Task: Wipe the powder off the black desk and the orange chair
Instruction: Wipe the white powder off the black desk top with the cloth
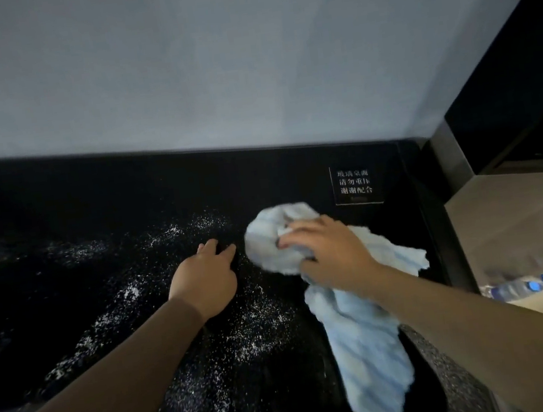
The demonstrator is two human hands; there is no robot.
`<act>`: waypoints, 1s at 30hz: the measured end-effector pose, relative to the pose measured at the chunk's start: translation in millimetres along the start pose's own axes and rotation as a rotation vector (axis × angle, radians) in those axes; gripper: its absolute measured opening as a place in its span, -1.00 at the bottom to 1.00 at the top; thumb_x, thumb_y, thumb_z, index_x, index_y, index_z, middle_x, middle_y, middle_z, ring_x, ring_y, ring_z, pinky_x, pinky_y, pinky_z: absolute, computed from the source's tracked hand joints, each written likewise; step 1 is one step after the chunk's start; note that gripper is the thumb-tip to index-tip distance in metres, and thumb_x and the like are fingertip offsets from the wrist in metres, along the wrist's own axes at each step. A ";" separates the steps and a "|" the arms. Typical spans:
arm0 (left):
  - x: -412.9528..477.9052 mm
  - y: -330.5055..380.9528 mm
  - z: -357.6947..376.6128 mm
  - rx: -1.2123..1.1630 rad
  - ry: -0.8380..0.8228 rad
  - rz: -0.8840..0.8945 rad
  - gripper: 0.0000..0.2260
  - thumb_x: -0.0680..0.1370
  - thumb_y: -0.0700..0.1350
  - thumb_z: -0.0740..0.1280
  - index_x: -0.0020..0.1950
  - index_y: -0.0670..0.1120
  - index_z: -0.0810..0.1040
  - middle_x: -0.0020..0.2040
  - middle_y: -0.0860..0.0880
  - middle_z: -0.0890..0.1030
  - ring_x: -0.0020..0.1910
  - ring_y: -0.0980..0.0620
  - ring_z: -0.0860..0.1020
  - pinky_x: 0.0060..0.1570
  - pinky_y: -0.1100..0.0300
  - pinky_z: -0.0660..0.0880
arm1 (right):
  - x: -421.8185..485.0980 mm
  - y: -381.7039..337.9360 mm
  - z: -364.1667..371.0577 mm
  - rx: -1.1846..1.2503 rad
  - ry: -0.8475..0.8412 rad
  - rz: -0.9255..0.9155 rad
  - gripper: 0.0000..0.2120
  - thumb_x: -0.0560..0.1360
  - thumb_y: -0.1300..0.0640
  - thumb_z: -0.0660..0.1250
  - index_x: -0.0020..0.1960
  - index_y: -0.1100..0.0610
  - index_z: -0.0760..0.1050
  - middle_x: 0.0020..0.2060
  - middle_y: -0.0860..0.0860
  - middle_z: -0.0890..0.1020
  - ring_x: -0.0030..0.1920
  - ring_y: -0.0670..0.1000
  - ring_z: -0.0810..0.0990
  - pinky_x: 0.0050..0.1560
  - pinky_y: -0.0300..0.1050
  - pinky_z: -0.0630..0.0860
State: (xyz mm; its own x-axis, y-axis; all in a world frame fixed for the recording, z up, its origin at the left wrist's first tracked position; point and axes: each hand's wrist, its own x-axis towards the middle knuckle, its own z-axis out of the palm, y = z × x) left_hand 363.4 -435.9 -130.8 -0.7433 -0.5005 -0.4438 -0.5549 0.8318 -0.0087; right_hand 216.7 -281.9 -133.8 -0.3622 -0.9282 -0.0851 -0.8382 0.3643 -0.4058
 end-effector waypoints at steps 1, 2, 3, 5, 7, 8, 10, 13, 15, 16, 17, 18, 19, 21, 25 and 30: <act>-0.7 -0.2 1.2 0.006 -0.001 0.008 -0.53 0.62 -0.13 0.01 0.54 -0.03 0.05 0.55 -0.10 0.00 0.51 -0.10 0.11 0.27 0.08 0.34 | -7.7 1.8 -5.8 0.078 0.021 -0.017 -0.52 0.33 0.11 0.17 0.22 -0.07 0.52 0.32 -0.06 0.48 0.27 0.11 0.44 0.24 0.04 0.34; -1.4 -0.1 1.7 0.013 -0.004 0.017 -0.53 0.62 -0.13 0.01 0.54 -0.05 0.06 0.56 -0.10 -0.01 0.52 -0.10 0.07 0.29 0.08 0.33 | -9.7 10.8 -12.3 0.127 0.118 0.029 -0.51 0.31 0.11 0.16 0.21 -0.01 0.55 0.28 0.00 0.52 0.23 0.15 0.47 0.24 0.07 0.36; -1.2 -0.3 2.0 0.023 -0.011 0.027 -0.55 0.62 -0.13 0.01 0.53 -0.07 0.10 0.56 -0.11 -0.01 0.53 -0.11 0.04 0.29 0.06 0.33 | -8.6 24.3 -19.8 0.132 0.230 0.141 -0.52 0.32 0.12 0.18 0.22 0.03 0.54 0.27 0.04 0.52 0.21 0.19 0.48 0.24 0.10 0.36; -1.8 0.1 0.8 0.024 -0.018 0.028 -0.57 0.63 -0.14 0.03 0.51 -0.09 0.18 0.55 -0.12 0.02 0.52 -0.14 0.05 0.29 0.03 0.33 | -2.8 50.7 -33.7 0.028 0.298 0.487 -0.53 0.41 0.12 0.22 0.32 -0.02 0.42 0.39 0.04 0.36 0.26 0.24 0.36 0.28 0.14 0.30; -0.8 2.3 -0.5 0.015 -0.013 0.014 -0.57 0.63 -0.14 0.02 0.52 -0.08 0.15 0.55 -0.12 0.02 0.52 -0.15 0.06 0.30 0.02 0.32 | 4.4 60.3 -32.4 -0.044 0.194 0.772 -0.50 0.49 0.05 0.21 0.40 -0.11 0.22 0.48 0.00 0.13 0.33 0.23 0.23 0.29 0.20 0.21; -0.7 3.2 -1.4 0.005 -0.016 0.003 -0.56 0.63 -0.13 0.01 0.53 -0.06 0.10 0.56 -0.11 0.01 0.52 -0.13 0.05 0.30 0.03 0.33 | 7.9 55.8 -24.5 -0.064 0.170 0.828 -0.48 0.50 0.00 0.20 0.42 -0.12 0.15 0.50 0.00 0.07 0.35 0.23 0.20 0.30 0.22 0.20; -0.4 4.2 -3.0 -0.045 -0.012 -0.030 -0.53 0.63 -0.12 0.00 0.55 -0.01 0.03 0.56 -0.10 0.00 0.52 -0.11 0.07 0.29 0.05 0.33 | 11.6 34.4 -4.6 -0.119 0.175 0.809 -0.46 0.47 -0.08 0.23 0.40 -0.12 0.14 0.50 0.03 0.05 0.35 0.24 0.19 0.28 0.24 0.21; -1.2 4.3 -3.4 -0.066 -0.008 -0.035 -0.52 0.63 -0.12 0.00 0.55 0.00 0.01 0.55 -0.11 -0.01 0.52 -0.10 0.08 0.30 0.06 0.31 | -0.6 1.9 20.9 -0.185 0.205 0.547 -0.49 0.39 -0.03 0.31 0.31 -0.14 0.27 0.44 -0.05 0.18 0.27 0.20 0.29 0.18 0.12 0.29; -1.4 4.3 -2.3 -0.072 -0.009 -0.034 -0.51 0.62 -0.13 0.01 0.55 0.01 0.00 0.56 -0.10 -0.02 0.52 -0.09 0.05 0.33 0.06 0.28 | -14.2 -6.8 22.0 -0.094 0.171 0.277 -0.54 0.34 0.05 0.32 0.23 -0.13 0.37 0.36 -0.08 0.32 0.20 0.14 0.36 0.12 0.05 0.34; -2.1 3.9 -2.1 -0.070 -0.011 -0.035 -0.51 0.62 -0.14 0.01 0.55 0.01 0.00 0.56 -0.10 -0.03 0.53 -0.09 0.03 0.35 0.05 0.27 | -19.1 -8.4 15.8 0.043 0.123 0.159 -0.57 0.33 0.09 0.32 0.19 -0.10 0.44 0.29 -0.07 0.41 0.17 0.11 0.41 0.12 0.02 0.38; -2.8 3.4 -2.0 -0.070 -0.010 -0.033 -0.50 0.62 -0.14 0.02 0.55 0.01 -0.01 0.56 -0.09 -0.04 0.53 -0.08 0.02 0.35 0.05 0.26 | -20.9 -6.6 7.6 0.183 0.109 0.073 -0.62 0.31 0.13 0.32 0.14 -0.02 0.51 0.20 -0.03 0.51 0.13 0.10 0.47 0.12 0.00 0.41; -3.7 3.2 -1.7 -0.075 -0.011 -0.030 -0.50 0.62 -0.14 0.02 0.55 0.01 -0.01 0.56 -0.09 -0.05 0.53 -0.08 0.00 0.35 0.05 0.26 | -20.9 -0.8 1.2 0.286 0.190 0.042 -0.64 0.29 0.17 0.32 0.08 0.07 0.57 0.11 0.04 0.57 0.09 0.13 0.52 0.13 -0.03 0.41; -4.4 3.4 -1.5 -0.085 -0.014 -0.030 -0.50 0.62 -0.14 0.02 0.55 0.02 -0.02 0.56 -0.09 -0.06 0.54 -0.07 -0.01 0.35 0.05 0.27 | -19.6 9.5 -4.1 0.333 0.334 0.107 -0.64 0.29 0.20 0.33 0.08 0.15 0.59 0.09 0.12 0.59 0.10 0.17 0.54 0.16 -0.05 0.38; -5.2 3.6 -1.5 -0.098 -0.012 -0.035 -0.50 0.62 -0.14 0.01 0.55 0.02 -0.03 0.56 -0.07 -0.07 0.54 -0.06 -0.03 0.32 0.05 0.31 | -15.1 33.8 -16.6 0.275 0.502 0.455 -0.59 0.38 0.21 0.33 0.24 0.11 0.50 0.30 0.13 0.45 0.22 0.24 0.42 0.25 0.04 0.32; -9.0 4.5 -0.5 -0.105 -0.007 -0.041 -0.51 0.63 -0.12 0.01 0.55 0.03 -0.03 0.56 -0.05 -0.08 0.54 -0.05 -0.03 0.30 0.04 0.35 | -16.9 31.1 -10.3 0.021 0.220 0.810 -0.53 0.48 0.07 0.26 0.36 -0.15 0.26 0.48 -0.08 0.10 0.31 0.20 0.22 0.22 0.17 0.27; -15.4 5.5 2.3 -0.100 -0.009 -0.033 -0.51 0.62 -0.14 0.01 0.55 0.01 0.01 0.57 -0.03 -0.07 0.54 -0.02 -0.02 0.35 0.02 0.29 | -44.9 -46.8 37.8 0.107 0.114 0.291 -0.53 0.40 0.10 0.26 0.25 -0.24 0.37 0.39 -0.18 0.26 0.27 0.07 0.27 0.13 0.05 0.36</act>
State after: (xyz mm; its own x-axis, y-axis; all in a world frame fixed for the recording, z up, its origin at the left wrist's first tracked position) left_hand 372.7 -423.1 -126.1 -0.7210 -0.5246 -0.4528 -0.6137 0.7868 0.0658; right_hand 287.7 -260.1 -145.3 -0.6283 -0.7699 -0.1117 -0.6475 0.5971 -0.4734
